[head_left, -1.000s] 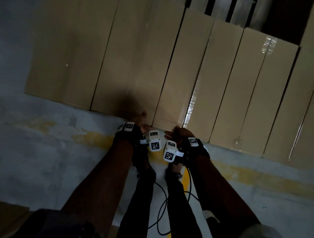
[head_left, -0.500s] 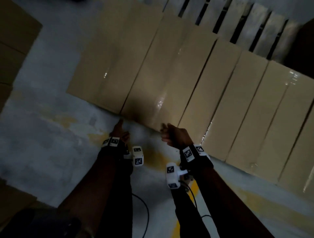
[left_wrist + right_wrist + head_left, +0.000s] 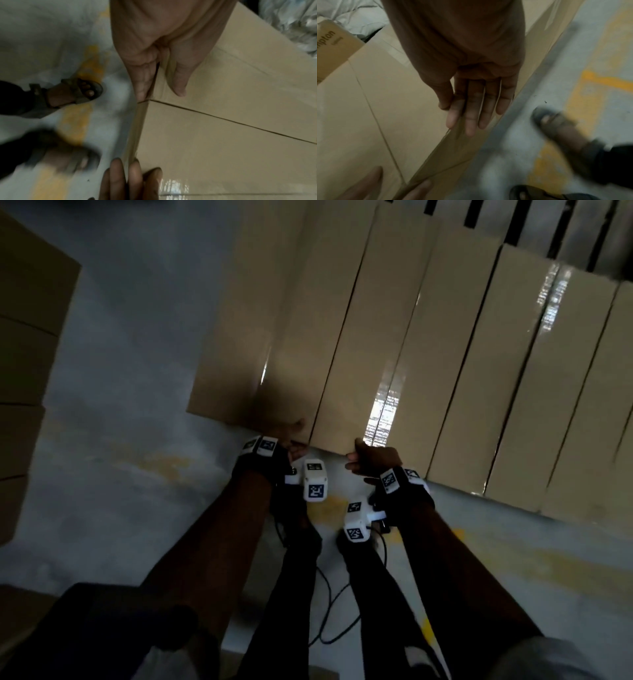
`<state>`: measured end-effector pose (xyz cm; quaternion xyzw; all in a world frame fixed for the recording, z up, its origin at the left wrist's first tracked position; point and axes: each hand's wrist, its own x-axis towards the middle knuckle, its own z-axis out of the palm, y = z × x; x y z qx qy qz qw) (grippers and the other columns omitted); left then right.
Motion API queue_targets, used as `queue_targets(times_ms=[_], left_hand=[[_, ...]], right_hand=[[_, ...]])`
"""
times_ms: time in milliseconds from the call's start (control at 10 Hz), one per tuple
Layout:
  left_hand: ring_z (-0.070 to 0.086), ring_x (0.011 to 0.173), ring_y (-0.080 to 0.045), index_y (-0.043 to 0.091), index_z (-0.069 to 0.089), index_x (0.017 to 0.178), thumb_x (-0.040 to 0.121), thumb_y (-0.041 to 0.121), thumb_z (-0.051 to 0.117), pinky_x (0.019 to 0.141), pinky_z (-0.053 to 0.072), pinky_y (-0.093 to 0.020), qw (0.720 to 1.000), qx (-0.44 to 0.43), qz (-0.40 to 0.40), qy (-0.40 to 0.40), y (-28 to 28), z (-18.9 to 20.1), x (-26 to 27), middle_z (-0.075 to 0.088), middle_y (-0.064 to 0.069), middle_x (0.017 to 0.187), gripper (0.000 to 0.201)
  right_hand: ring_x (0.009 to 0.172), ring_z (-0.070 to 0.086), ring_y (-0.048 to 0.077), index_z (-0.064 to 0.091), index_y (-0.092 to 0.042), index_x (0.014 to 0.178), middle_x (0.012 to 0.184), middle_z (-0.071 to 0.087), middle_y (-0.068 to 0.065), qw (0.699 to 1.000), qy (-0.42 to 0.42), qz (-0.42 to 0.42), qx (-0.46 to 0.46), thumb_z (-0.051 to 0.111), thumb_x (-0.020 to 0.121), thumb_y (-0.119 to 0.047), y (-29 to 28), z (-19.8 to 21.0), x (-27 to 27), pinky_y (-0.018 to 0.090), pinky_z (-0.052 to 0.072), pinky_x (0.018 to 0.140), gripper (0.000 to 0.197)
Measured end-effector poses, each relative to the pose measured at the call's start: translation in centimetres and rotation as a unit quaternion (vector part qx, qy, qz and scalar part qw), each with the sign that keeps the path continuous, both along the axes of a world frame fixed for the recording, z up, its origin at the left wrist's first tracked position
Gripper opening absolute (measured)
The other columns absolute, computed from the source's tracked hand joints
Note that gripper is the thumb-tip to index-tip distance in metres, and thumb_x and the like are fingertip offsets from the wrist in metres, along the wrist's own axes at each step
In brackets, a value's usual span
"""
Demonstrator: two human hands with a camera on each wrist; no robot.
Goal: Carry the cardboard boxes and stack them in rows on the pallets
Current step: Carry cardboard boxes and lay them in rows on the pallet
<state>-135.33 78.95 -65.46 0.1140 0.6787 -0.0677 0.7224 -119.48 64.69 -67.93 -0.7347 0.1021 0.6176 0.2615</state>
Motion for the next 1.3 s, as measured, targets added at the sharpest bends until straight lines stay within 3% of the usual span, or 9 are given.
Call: queue_targets(times_ms=[100,300,400,700,900,1000,1100,1200,1300], left_hand=[[0.046,0.141,-0.036,-0.001,0.041,0.147,0.100,0.029,0.063,0.102,0.046,-0.040,1.000,0.002,0.018,-0.003,0.8,-0.4,0.8,0.047,-0.021,0.150,0.060],[0.043,0.141,-0.042,0.001,0.038,0.150,0.103,0.026,0.059,0.104,0.044,-0.050,0.999,-0.031,0.040,-0.007,0.9,-1.1,1.0,0.042,-0.026,0.154,0.057],[0.043,0.142,-0.041,0.003,0.040,0.150,0.105,0.024,0.057,0.110,0.042,-0.052,0.998,-0.018,0.053,-0.005,0.5,-1.1,1.2,0.043,-0.024,0.154,0.053],[0.050,0.137,-0.036,-0.003,0.042,0.148,0.104,0.026,0.060,0.105,0.044,-0.042,0.994,-0.004,0.109,-0.016,-1.9,-1.4,-0.1,0.049,-0.026,0.148,0.056],[0.050,0.137,-0.034,-0.003,0.036,0.149,0.104,0.041,0.055,0.107,0.044,-0.041,0.999,0.001,0.046,-0.005,-2.6,2.7,-4.9,0.052,-0.023,0.146,0.065],[0.060,0.110,-0.027,0.015,0.055,0.121,0.108,0.040,0.044,0.089,0.049,-0.032,0.998,0.047,-0.031,0.004,-1.8,8.9,-6.9,0.060,-0.014,0.113,0.030],[0.066,0.098,-0.032,0.016,0.063,0.090,0.104,0.044,0.048,0.082,0.049,-0.034,0.948,0.209,-0.232,0.053,-0.7,15.7,-9.0,0.065,-0.009,0.091,0.035],[0.068,0.111,-0.032,0.015,0.070,0.117,0.096,0.047,0.061,0.094,0.051,-0.034,0.832,0.369,-0.402,0.102,0.6,22.8,-11.2,0.075,-0.010,0.112,0.040],[0.071,0.104,-0.033,0.011,0.067,0.125,0.091,0.046,0.068,0.090,0.056,-0.039,0.782,0.444,-0.427,0.091,1.0,29.6,-13.1,0.075,-0.015,0.111,0.049]], right_hand=[[0.057,0.072,0.011,0.075,-0.002,0.093,0.069,0.076,0.001,0.999,-0.023,0.031,0.010,0.065,0.101,-0.030,0.2,0.1,0.2,0.017,0.049,0.045,0.031],[0.074,0.075,0.003,0.064,0.008,0.126,0.094,0.078,0.016,0.985,0.042,0.069,0.152,0.069,0.095,-0.008,-1.6,-1.8,1.3,0.013,0.057,0.077,0.035],[0.056,0.069,0.003,0.070,-0.011,0.114,0.074,0.076,-0.005,0.998,-0.020,0.038,-0.036,0.056,0.104,-0.041,0.2,0.2,-0.1,0.025,0.053,0.060,0.035],[0.064,0.072,0.004,0.075,-0.013,0.098,0.068,0.075,-0.009,0.994,-0.042,0.099,-0.029,0.059,0.103,-0.039,0.2,1.0,0.3,0.017,0.045,0.050,0.031],[0.089,0.073,0.020,0.077,-0.010,0.100,0.086,0.076,0.005,0.985,-0.065,0.162,-0.004,0.067,0.098,-0.030,0.2,6.5,1.4,0.032,0.057,0.083,0.023],[0.085,0.073,0.025,0.078,-0.007,0.089,0.093,0.077,0.012,0.976,-0.117,0.184,0.006,0.067,0.099,-0.031,0.7,12.7,2.6,0.039,0.059,0.085,0.027],[0.089,0.075,0.027,0.073,-0.021,0.075,0.089,0.079,0.007,0.941,-0.193,0.275,0.031,0.063,0.099,-0.045,1.6,19.2,3.1,0.043,0.058,0.092,0.035],[0.096,0.073,0.028,0.074,-0.026,0.087,0.092,0.079,0.005,0.901,-0.242,0.350,0.080,0.060,0.099,-0.051,3.5,26.7,2.4,0.039,0.054,0.095,0.031],[0.102,0.070,0.025,0.076,-0.019,0.108,0.104,0.078,0.007,0.845,-0.266,0.444,0.133,0.060,0.100,-0.050,5.7,33.6,0.6,0.029,0.049,0.085,0.036]])
